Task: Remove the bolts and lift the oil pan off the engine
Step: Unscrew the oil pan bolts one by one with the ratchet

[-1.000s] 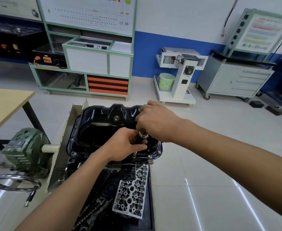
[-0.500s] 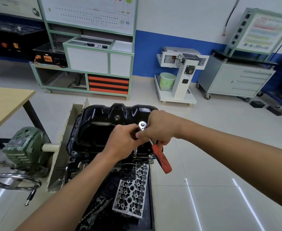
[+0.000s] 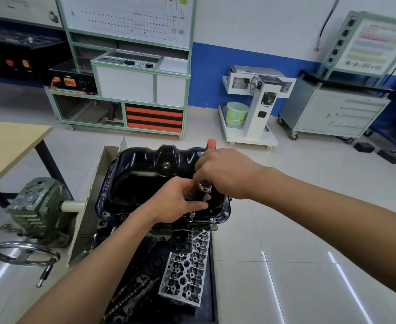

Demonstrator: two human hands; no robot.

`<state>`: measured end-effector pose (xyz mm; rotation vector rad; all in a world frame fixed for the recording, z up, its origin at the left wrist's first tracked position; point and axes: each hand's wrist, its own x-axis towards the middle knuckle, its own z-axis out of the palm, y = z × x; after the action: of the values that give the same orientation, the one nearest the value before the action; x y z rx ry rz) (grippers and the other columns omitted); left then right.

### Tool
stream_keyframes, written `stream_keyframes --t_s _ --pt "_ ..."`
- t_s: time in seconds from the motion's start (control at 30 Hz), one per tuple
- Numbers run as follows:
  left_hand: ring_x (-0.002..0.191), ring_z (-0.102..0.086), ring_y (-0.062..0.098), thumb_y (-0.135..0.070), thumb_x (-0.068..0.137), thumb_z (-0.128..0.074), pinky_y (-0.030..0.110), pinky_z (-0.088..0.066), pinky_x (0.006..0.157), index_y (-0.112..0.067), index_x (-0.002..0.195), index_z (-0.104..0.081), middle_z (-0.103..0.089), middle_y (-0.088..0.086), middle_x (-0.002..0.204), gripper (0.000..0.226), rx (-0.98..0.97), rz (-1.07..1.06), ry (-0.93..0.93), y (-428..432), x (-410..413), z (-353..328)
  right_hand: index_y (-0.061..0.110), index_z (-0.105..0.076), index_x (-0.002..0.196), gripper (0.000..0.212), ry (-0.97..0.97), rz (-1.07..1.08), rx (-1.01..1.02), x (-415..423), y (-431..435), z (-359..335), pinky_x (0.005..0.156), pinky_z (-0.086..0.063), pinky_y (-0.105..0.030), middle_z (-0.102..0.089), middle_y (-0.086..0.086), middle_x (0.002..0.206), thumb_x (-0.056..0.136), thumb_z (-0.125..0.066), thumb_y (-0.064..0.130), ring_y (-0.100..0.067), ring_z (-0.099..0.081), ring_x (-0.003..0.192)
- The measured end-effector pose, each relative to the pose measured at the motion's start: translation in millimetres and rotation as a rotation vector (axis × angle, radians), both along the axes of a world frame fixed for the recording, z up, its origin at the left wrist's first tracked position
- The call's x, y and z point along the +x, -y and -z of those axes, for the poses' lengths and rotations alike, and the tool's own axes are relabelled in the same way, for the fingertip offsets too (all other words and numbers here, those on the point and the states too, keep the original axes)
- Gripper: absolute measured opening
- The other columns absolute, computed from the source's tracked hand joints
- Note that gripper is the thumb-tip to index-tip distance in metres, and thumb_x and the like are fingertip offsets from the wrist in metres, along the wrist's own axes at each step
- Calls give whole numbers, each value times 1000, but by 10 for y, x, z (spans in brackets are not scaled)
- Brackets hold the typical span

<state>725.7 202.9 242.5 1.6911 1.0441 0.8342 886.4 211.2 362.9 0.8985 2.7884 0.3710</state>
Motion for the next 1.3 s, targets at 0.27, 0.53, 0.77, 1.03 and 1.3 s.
stream_keyframes --t_s 0.27,0.53,0.77,1.03,1.3 --pt "83 -74 10 -12 82 -85 28 -58 83 -29 86 -75 -77 -7 86 21 107 -140 38 -4 64 72 21 -47 70 25 -86 343 -52 12 -37 -19 47 -26 -26 -41 2 68 81 -70 23 -14 -40 55" --pt "73 -71 23 -21 81 -87 48 -60 74 -25 82 -72 -74 -1 77 15 201 -303 21 -23 134 133 11 -53 54 45 -426 586 -409 28 -12 71 43 -38 -25 -48 2 37 83 -70 41 -14 -42 37" --pt "81 -72 12 -16 80 -87 33 -60 82 -25 92 -75 -76 -8 85 19 139 -189 -60 -27 118 39 12 -72 81 14 -228 418 -223 80 -29 -27 49 -31 -28 -52 -3 62 81 -73 26 -24 -49 61" --pt "102 -73 13 3 87 -76 21 -56 91 -21 107 -70 -77 6 105 32 -19 19 26 42 37 -95 23 -72 107 33 -8 6 88 46 7 -28 64 -31 -32 -64 2 103 91 -48 7 -26 -57 104" --pt "94 -74 20 -5 85 -81 43 -57 97 -15 98 -75 -77 1 94 17 52 -103 53 -3 15 -13 21 -60 76 9 -133 304 -18 30 -19 25 48 -25 -27 -43 2 63 81 -66 17 -26 -48 64"
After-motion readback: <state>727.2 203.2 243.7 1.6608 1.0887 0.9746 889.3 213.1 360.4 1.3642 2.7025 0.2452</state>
